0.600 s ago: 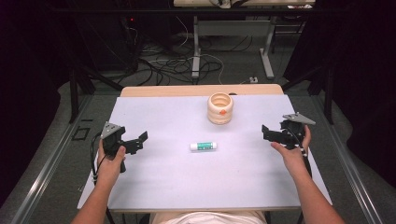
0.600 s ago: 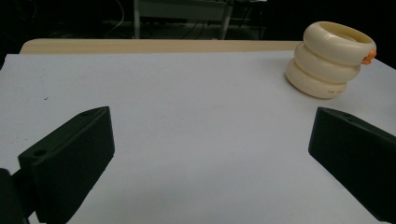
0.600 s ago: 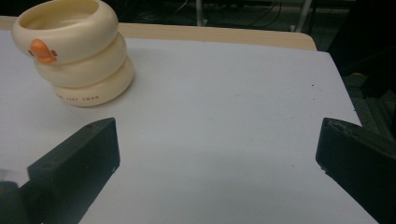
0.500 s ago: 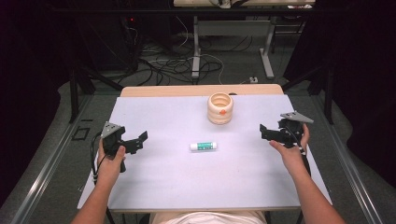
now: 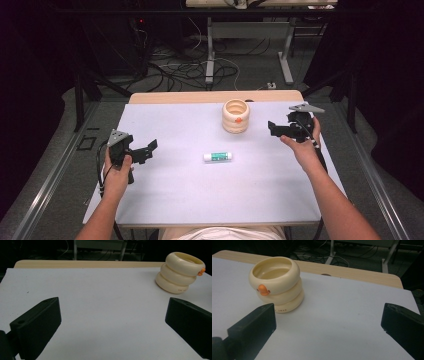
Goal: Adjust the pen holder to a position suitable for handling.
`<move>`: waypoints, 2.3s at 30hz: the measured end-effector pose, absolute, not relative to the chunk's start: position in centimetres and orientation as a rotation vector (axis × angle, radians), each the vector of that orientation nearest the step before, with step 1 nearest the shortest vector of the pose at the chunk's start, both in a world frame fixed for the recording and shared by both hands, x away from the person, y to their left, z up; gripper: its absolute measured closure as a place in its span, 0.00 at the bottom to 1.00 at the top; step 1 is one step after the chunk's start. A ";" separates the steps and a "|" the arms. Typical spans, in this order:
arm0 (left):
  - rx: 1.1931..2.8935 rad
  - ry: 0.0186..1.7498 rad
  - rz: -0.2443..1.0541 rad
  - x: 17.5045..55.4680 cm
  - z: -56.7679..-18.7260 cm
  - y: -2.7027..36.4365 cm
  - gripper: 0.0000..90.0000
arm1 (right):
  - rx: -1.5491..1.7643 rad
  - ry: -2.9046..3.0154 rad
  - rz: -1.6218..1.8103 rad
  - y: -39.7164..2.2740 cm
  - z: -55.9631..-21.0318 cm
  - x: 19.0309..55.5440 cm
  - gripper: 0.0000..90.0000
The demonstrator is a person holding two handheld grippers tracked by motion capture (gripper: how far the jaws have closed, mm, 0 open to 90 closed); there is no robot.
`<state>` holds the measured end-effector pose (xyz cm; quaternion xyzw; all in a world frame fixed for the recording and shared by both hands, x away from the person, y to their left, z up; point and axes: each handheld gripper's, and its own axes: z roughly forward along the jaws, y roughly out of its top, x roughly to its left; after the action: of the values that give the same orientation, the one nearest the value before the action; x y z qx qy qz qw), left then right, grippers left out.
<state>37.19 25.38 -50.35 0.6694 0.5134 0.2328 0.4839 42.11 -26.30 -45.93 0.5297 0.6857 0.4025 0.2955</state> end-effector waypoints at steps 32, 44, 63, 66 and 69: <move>1.655 1.238 0.555 36.8 -50.2 25.2 0.00 | 1.522 1.945 1.055 -21.7 -41.6 48.8 0.09; 1.656 1.240 0.554 36.6 -50.3 25.1 0.00 | 1.655 1.987 1.079 -20.2 -42.5 50.9 0.16; 1.674 1.238 0.545 36.7 -50.4 25.1 0.00 | 1.860 1.970 1.018 -18.4 -43.9 52.8 0.23; 1.670 1.239 0.545 36.7 -50.4 25.1 0.00 | 1.868 1.964 0.997 -18.4 -44.4 53.2 0.31; 1.672 1.239 0.545 36.7 -50.4 25.1 0.00 | 1.900 1.964 0.995 -18.3 -44.8 53.6 0.35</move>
<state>36.67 25.06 -50.44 0.6838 0.5069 0.2229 0.4751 53.59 -18.29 -44.83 0.6490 0.6707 0.3397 0.1167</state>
